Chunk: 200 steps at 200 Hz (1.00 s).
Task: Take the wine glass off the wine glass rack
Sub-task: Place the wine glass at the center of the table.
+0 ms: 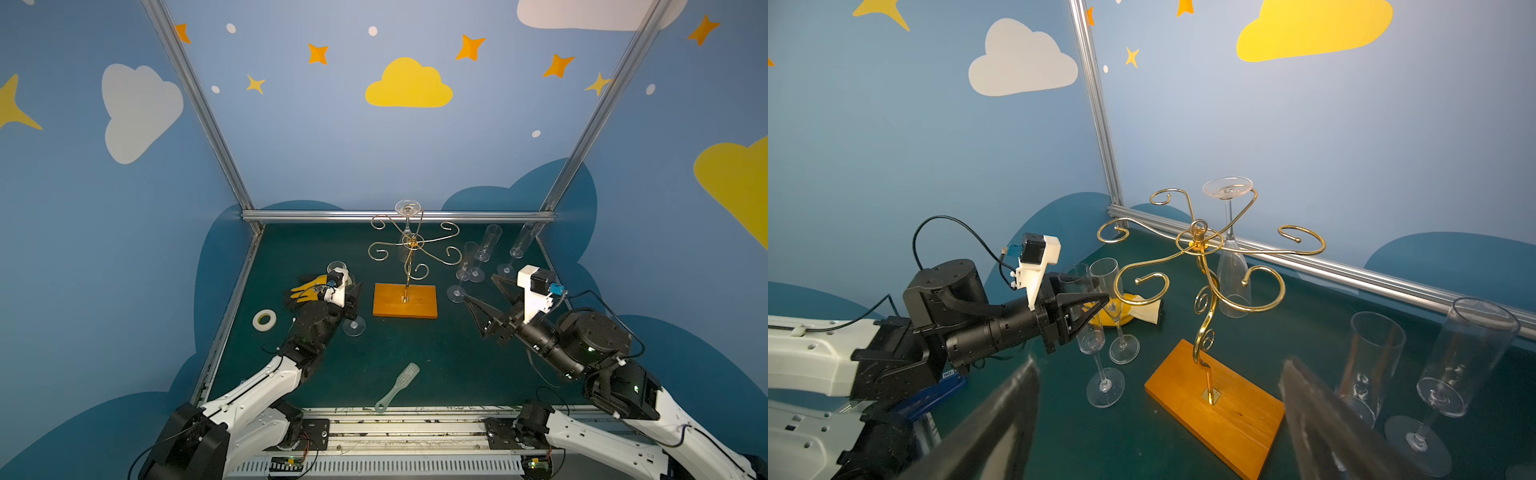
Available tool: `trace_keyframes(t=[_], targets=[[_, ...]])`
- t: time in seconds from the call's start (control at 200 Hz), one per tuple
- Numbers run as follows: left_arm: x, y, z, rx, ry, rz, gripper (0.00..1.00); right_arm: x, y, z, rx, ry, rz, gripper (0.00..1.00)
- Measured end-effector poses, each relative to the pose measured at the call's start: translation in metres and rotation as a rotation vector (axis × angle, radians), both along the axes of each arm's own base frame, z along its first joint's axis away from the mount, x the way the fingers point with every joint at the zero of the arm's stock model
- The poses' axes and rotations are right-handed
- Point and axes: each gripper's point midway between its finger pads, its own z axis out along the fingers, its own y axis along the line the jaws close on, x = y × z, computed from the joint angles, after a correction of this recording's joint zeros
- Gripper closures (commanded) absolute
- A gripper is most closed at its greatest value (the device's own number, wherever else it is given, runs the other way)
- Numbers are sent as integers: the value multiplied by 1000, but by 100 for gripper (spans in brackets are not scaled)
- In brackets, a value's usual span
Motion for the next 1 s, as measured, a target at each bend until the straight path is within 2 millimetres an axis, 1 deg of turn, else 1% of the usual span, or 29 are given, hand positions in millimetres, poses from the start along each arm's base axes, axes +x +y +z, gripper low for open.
trace_keyframes(t=[0.34,0.39,0.471,0.661,1.001], targets=[[8,-5,-18,-4,44,0,69,-2,-4,2,8,-5,0,10],[8,-5,-17,-8,42,0,69,-3,-4,2,9,-6,0,11],[8,-5,-18,-12,44,0,65,-3,-5,3,11,-6,0,10],[8,-5,-19,-23,45,2,64,-3,-7,4,14,-8,-5,10],[7,-3,-19,-35,37,6,50,-5,-11,7,26,-16,-9,11]])
